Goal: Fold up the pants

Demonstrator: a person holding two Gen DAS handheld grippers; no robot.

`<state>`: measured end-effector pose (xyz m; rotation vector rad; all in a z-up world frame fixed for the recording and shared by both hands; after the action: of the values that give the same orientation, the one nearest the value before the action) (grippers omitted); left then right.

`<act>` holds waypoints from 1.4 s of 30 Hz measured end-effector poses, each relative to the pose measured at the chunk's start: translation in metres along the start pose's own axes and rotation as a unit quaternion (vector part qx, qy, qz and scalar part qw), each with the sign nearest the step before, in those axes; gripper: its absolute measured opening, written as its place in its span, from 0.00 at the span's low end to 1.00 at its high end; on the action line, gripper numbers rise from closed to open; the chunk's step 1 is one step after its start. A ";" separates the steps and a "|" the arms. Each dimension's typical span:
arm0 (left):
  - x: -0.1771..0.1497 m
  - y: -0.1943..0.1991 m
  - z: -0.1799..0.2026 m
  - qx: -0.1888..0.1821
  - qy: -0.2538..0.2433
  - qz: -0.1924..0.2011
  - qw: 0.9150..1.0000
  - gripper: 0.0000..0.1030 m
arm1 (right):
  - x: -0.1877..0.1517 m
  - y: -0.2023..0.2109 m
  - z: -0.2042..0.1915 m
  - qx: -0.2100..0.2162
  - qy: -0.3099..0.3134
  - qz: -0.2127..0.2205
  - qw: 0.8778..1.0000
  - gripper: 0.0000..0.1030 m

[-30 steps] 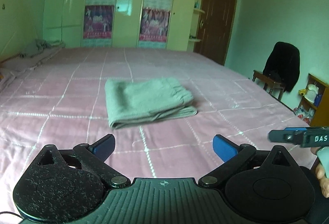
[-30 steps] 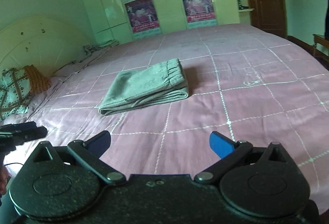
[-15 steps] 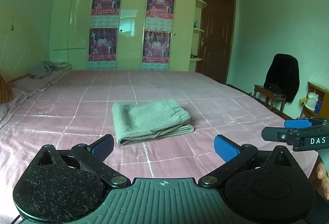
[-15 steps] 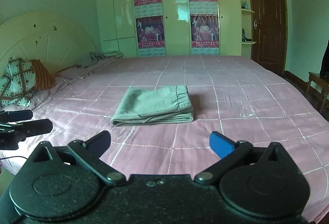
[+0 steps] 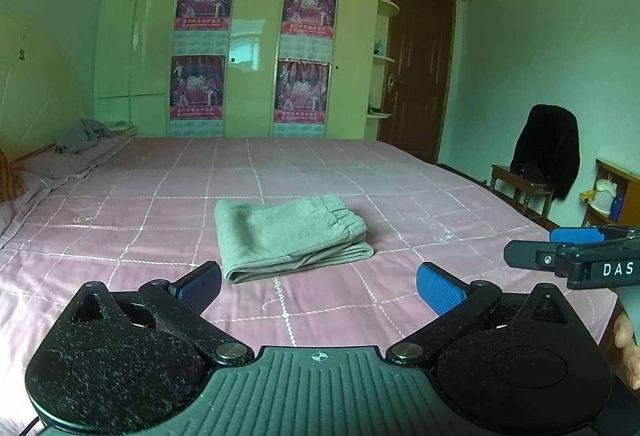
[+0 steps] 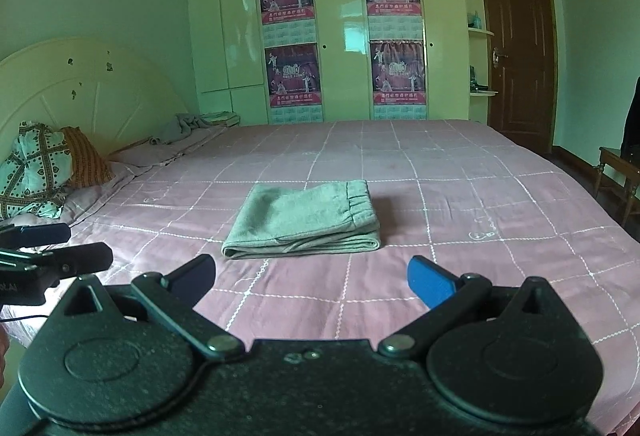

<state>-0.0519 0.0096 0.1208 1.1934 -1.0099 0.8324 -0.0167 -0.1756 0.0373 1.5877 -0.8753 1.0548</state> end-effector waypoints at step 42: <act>-0.002 0.000 0.000 0.000 0.004 0.003 1.000 1.00 | 0.000 0.000 -0.001 0.000 0.005 0.000 1.000 1.00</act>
<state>-0.0522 0.0098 0.1192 1.1868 -1.0063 0.8418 -0.0171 -0.1747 0.0370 1.5815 -0.8681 1.0629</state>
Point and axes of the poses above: each gripper's, at about its wrist camera, not at the fingertips, and y roughly against the way its jaws point, z to its right, x to its top, the point moved 5 cm from there along -y, roughly the way its jaws point, and after that the axes turned 1 degree about z, right-handed, at the moved point
